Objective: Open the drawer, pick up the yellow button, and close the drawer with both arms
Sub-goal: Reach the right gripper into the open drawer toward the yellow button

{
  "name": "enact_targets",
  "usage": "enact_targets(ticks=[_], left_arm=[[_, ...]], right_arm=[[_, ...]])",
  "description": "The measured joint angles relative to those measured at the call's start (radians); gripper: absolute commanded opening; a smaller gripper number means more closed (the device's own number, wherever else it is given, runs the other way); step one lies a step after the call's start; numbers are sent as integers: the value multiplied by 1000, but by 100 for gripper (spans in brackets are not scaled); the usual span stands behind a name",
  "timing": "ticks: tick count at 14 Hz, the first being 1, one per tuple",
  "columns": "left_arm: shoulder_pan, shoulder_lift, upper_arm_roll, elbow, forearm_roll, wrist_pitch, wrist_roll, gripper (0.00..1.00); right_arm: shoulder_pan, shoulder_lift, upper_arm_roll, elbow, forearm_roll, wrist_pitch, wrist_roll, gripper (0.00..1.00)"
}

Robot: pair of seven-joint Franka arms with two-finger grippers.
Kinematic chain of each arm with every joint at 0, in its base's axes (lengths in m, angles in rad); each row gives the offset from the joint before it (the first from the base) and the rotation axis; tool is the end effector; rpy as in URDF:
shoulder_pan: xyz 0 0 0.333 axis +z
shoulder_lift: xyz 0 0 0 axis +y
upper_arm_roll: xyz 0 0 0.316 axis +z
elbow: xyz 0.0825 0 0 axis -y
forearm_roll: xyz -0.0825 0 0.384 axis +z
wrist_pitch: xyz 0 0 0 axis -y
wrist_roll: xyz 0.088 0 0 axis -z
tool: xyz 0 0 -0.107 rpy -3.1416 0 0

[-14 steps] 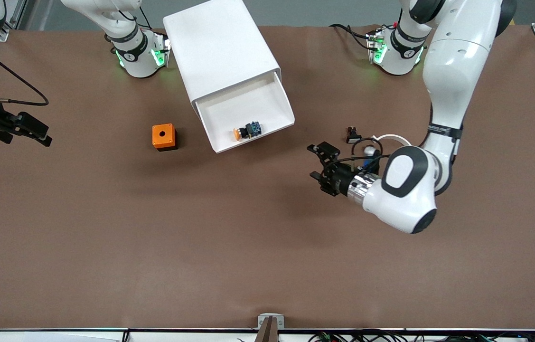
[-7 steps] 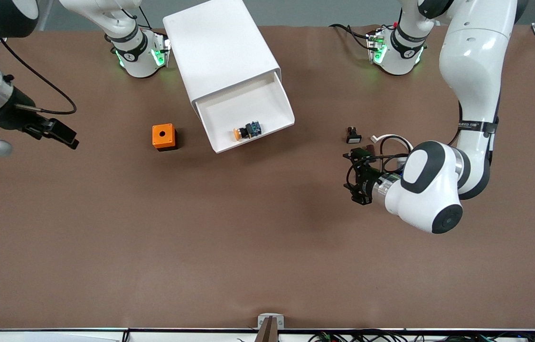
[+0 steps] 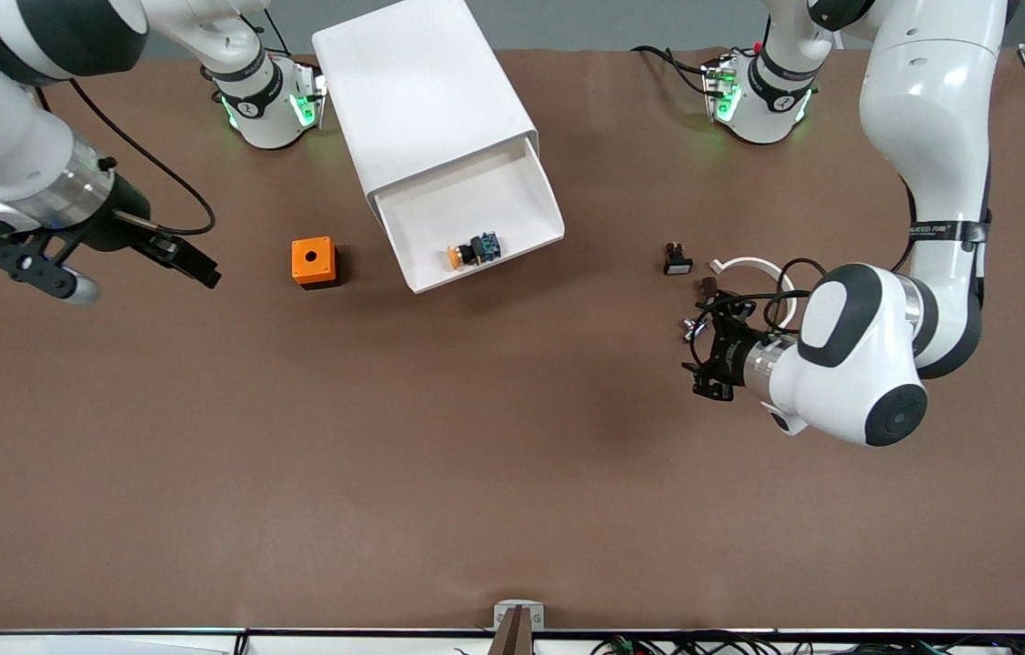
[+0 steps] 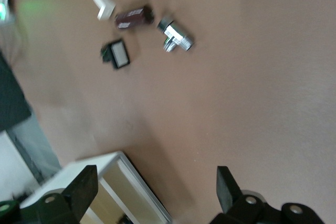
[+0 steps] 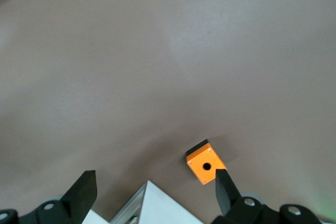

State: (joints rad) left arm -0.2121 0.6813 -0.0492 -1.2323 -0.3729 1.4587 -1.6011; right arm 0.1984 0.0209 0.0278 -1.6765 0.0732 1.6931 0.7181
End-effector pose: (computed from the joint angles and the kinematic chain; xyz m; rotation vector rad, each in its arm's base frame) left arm 0.6554 -0.2108 0.3496 -2.2245 -1.8513 0.8859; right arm 0.5520 0.1341 0.5734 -2.9818 0.7629 0.0572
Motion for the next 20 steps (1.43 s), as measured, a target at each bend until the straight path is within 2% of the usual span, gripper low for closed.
enact_targets(ticks=[5, 11, 20], left_arm=[[1, -16, 27, 0, 62, 0, 220, 99], [-1, -26, 27, 0, 69, 1, 424, 99], [-51, -22, 26, -8, 70, 63, 445, 99]], right_arm=[[87, 34, 1, 0, 38, 66, 189, 100], [157, 73, 1, 0, 52, 141, 381, 100], [276, 149, 1, -3, 62, 226, 616, 100]])
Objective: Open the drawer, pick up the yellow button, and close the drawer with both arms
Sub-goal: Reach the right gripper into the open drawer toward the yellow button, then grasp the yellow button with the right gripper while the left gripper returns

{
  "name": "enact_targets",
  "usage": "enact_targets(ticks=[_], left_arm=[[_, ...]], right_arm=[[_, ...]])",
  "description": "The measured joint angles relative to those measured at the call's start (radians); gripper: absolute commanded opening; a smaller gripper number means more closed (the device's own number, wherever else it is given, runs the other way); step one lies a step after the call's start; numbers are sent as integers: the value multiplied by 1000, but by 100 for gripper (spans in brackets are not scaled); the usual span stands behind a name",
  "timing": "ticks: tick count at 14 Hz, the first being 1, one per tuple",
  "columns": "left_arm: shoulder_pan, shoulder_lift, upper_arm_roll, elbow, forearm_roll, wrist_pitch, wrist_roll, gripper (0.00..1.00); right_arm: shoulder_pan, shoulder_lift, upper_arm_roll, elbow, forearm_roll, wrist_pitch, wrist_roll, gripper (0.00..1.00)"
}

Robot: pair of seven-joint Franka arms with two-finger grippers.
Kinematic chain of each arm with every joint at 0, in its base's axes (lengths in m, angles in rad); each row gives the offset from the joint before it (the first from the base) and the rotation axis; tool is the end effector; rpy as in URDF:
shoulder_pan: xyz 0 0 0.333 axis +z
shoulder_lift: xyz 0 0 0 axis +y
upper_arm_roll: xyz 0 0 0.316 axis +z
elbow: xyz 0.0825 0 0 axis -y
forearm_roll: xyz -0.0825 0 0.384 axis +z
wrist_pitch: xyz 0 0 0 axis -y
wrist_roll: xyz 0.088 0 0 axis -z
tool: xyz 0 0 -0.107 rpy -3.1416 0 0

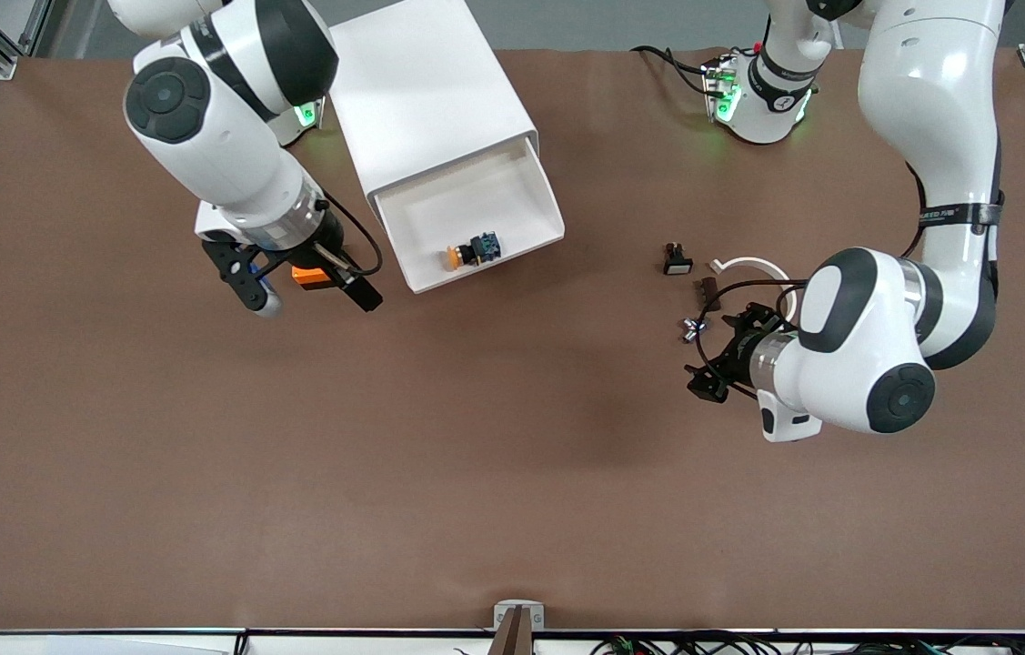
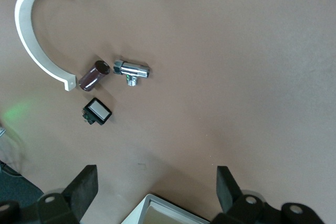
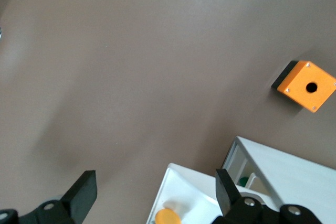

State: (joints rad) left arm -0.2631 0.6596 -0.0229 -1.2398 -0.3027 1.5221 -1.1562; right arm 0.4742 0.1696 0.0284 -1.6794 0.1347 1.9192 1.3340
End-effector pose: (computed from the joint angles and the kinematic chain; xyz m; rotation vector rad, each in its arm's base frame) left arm 0.6566 -0.2238 0.3598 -2.7260 -1.3432 0.7592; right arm 0.5410 0.3070 0.5045 -2.7217 1.2707 0.0949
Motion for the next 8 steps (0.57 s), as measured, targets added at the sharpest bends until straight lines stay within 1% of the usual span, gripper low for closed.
enact_targets(ticks=[3, 8], left_arm=[[-28, 10, 0, -4, 1, 47, 0, 99], [-93, 33, -1, -6, 60, 112, 0, 99]], right_arm=[[60, 36, 1, -5, 0, 40, 94, 100], [158, 77, 0, -12, 0, 72, 204, 100]])
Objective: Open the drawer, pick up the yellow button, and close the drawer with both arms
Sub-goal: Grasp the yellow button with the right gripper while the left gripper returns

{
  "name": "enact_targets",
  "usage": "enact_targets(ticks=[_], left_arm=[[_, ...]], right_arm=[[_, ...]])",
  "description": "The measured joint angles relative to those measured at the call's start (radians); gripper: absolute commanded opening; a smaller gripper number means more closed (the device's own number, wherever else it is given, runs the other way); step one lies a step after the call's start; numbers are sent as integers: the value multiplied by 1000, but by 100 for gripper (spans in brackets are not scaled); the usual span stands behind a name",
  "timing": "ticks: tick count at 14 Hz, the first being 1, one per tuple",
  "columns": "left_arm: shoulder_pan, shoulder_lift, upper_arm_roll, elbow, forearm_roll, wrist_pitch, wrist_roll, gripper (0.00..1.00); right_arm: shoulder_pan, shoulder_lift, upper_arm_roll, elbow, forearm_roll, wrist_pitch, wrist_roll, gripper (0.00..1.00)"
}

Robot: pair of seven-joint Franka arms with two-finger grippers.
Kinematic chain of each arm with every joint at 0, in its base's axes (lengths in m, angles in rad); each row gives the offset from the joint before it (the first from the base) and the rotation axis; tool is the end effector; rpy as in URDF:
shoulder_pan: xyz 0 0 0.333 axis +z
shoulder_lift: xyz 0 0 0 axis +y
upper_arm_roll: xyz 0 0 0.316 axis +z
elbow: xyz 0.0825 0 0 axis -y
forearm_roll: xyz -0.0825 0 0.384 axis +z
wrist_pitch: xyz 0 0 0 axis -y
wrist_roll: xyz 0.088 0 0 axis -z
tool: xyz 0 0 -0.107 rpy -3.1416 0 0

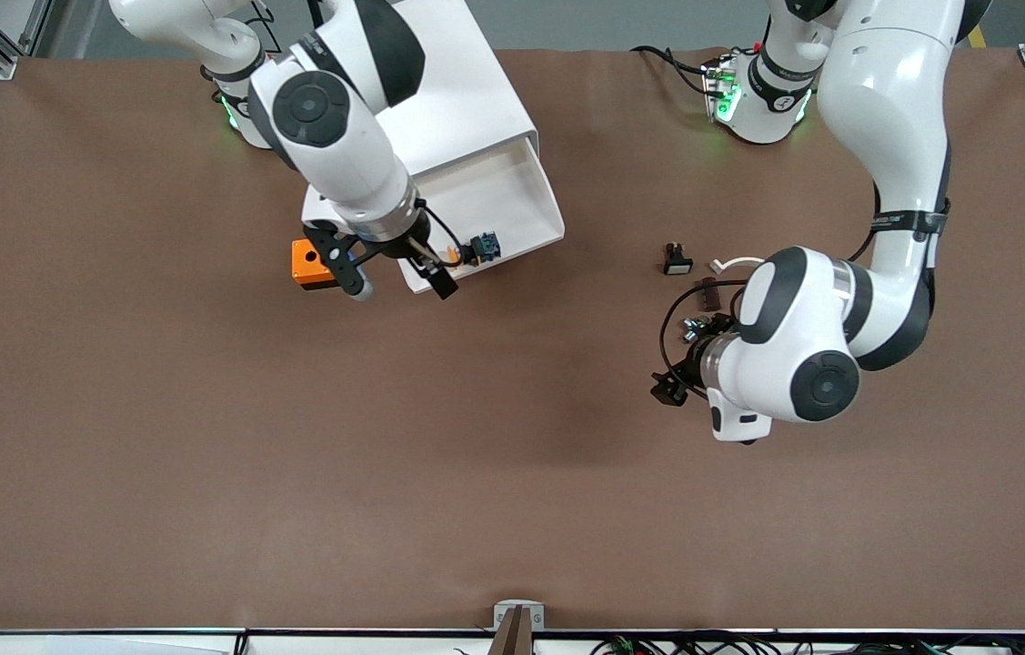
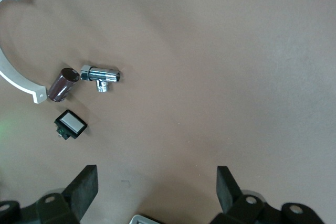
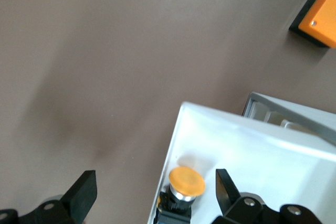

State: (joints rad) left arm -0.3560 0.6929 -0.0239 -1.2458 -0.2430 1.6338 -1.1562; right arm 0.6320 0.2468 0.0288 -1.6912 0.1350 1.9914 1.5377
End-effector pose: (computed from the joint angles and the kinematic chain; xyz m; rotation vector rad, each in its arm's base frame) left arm 0.6484 -0.2809 0.3371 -2.7931 -1.2345 0.6105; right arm 0.5003 0.3976 0.4569 -2.7093 1.3590 0.1413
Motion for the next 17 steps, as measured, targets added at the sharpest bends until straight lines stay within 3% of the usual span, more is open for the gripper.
enact_targets(ticks=[8, 10, 12, 17], left_arm=[[-83, 0, -1, 5, 9, 16, -70, 99], [-114, -3, -2, 5, 9, 16, -118, 99], [-150, -5, -5, 5, 9, 16, -142, 99], [-200, -7, -68, 5, 9, 22, -137, 99]], right_arm=[[84, 28, -1, -39, 0, 39, 53, 99], [100, 28, -1, -57, 0, 52, 74, 94], [108, 28, -1, -70, 0, 57, 83, 80], [113, 28, -1, -74, 0, 77, 84, 17]])
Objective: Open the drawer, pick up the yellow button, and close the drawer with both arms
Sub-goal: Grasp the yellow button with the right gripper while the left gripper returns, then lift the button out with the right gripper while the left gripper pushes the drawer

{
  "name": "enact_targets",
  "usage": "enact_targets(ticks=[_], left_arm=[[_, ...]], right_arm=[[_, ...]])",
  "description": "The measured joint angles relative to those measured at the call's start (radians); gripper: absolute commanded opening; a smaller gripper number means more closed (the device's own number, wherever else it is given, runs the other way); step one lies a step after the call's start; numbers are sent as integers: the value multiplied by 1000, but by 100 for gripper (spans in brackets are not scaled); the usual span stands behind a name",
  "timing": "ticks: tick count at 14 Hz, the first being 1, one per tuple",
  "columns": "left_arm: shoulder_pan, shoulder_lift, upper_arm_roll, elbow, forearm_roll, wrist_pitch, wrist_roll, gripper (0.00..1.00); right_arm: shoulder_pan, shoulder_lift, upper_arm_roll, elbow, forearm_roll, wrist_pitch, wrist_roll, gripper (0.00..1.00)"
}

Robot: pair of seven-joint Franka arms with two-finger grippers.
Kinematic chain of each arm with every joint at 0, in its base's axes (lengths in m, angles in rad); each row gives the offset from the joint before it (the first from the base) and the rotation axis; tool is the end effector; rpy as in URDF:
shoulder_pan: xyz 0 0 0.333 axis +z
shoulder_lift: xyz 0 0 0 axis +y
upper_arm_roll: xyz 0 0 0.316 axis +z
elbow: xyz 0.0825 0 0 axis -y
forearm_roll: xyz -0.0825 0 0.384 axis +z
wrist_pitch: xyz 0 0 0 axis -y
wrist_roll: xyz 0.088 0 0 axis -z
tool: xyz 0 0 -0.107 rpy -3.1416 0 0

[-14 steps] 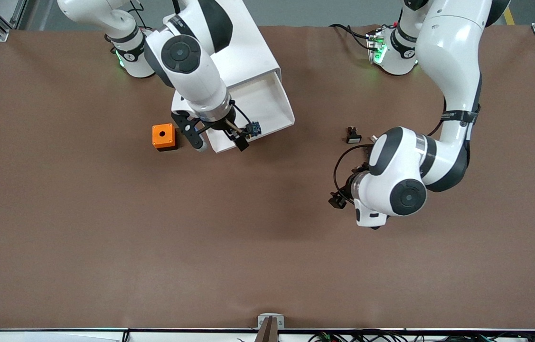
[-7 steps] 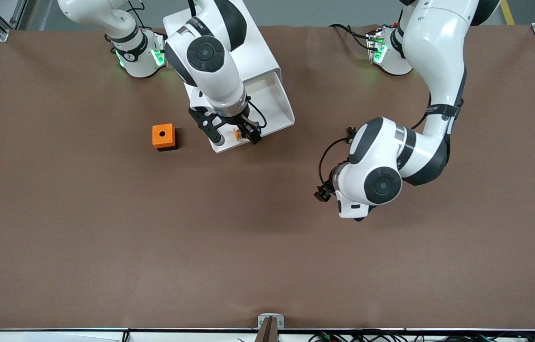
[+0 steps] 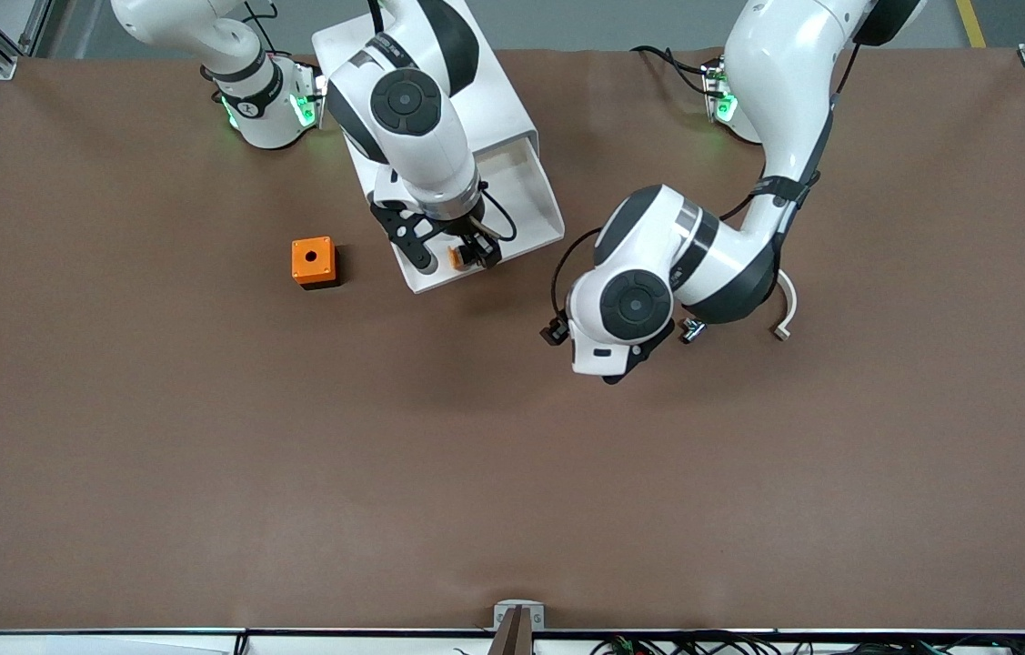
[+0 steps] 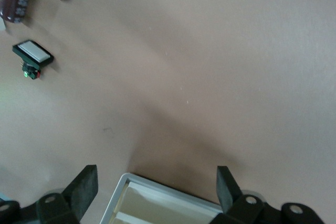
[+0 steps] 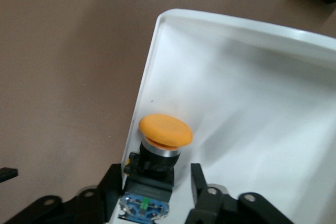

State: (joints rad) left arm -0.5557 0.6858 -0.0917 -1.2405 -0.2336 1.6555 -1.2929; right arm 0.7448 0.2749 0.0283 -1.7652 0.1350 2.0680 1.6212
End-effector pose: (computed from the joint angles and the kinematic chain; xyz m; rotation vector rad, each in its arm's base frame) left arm 0.5619 -0.4342 0.3477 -2.8388 -1.0522 0.5965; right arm 0.4513 0.4484 0.4107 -2.7516 1.3498 0.1662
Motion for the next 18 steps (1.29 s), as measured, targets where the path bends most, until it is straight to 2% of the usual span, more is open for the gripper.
enact_targets(ticks=[1, 3, 7, 10, 14, 18], left_arm=[[-1, -1, -6, 0, 0, 1, 25, 99], [-1, -5, -8, 1, 0, 3, 114, 99], [1, -14, -14, 3, 1, 34, 203, 99], [0, -16, -49, -1, 1, 64, 205, 99], [-24, -16, -73, -20, 1, 103, 206, 99], [-113, -16, -76, -41, 3, 117, 203, 100]], right_arm=[[1, 0, 0, 0, 0, 2, 0, 5], [1, -1, 0, 1, 0, 2, -1, 0], [-2, -6, -13, 15, -1, 1, -13, 0], [-52, -12, -24, 72, -1, -66, -95, 0], [-186, -16, -31, 137, 0, -161, -346, 0], [-333, -15, -36, 144, -1, -206, -663, 0]])
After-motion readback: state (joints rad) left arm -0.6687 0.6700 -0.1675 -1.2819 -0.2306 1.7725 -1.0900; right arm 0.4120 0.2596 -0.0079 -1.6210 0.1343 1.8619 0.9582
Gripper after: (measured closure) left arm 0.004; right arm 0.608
